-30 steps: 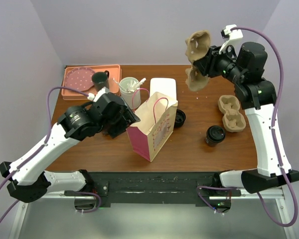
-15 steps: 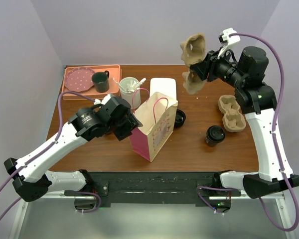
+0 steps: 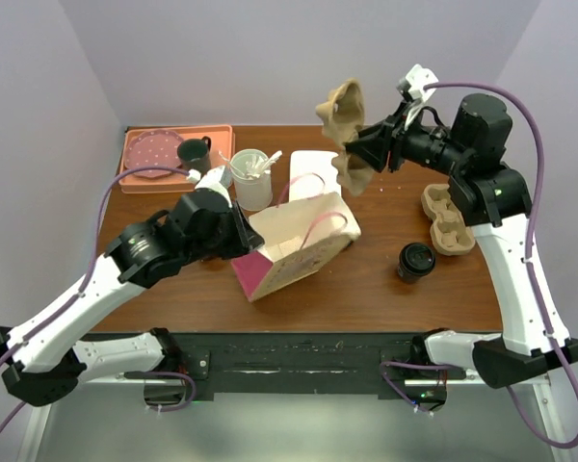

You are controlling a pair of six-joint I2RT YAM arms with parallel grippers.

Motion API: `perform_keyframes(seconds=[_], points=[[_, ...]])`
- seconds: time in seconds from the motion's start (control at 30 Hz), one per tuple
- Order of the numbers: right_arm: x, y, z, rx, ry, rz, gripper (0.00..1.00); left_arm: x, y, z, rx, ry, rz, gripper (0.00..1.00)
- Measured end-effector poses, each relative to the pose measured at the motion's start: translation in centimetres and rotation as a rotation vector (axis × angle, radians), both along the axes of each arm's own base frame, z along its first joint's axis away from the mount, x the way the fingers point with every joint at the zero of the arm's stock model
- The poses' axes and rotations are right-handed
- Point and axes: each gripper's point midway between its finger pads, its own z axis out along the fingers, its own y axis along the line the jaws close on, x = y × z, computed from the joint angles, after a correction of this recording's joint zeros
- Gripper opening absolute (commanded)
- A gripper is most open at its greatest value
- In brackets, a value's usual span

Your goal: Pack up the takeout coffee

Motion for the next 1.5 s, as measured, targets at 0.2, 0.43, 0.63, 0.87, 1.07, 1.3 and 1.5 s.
perform_keyframes(seconds=[0.2, 0.43, 0.63, 0.87, 1.07, 1.3, 1.5], points=[[-1.8, 1.8, 0.4, -0.022, -0.054, 0.118, 0.27, 0.3, 0.4, 2.1, 0.037, -0.183, -0.178, 0.08], [-5.5, 2.1, 1.8, 0.031, -0.131, 0.203, 0.25, 1.9, 0.5, -0.3, 0.096, -0.161, -0.263, 0.06], [-9.1, 1.7, 5.3, 0.112, -0.227, 0.252, 0.25, 1.6, 0.3, -1.5, 0.102, -0.084, -0.301, 0.06], [-11.6, 2.3, 6.5, 0.173, -0.243, 0.363, 0.26, 0.6, -0.1, -1.7, 0.077, -0.025, -0.323, 0.13], [-11.7, 2.9, 2.7, 0.161, -0.155, 0.407, 0.26, 1.0, -0.6, -2.1, 0.087, -0.002, -0.332, 0.16], [-10.8, 3.2, -0.5, 0.126, -0.092, 0.412, 0.26, 1.2, -1.0, -2.6, 0.091, 0.016, -0.344, 0.16], [-11.1, 3.1, -4.0, 0.075, -0.039, 0.414, 0.25, 1.2, -1.3, -2.3, 0.076, 0.010, -0.352, 0.17]])
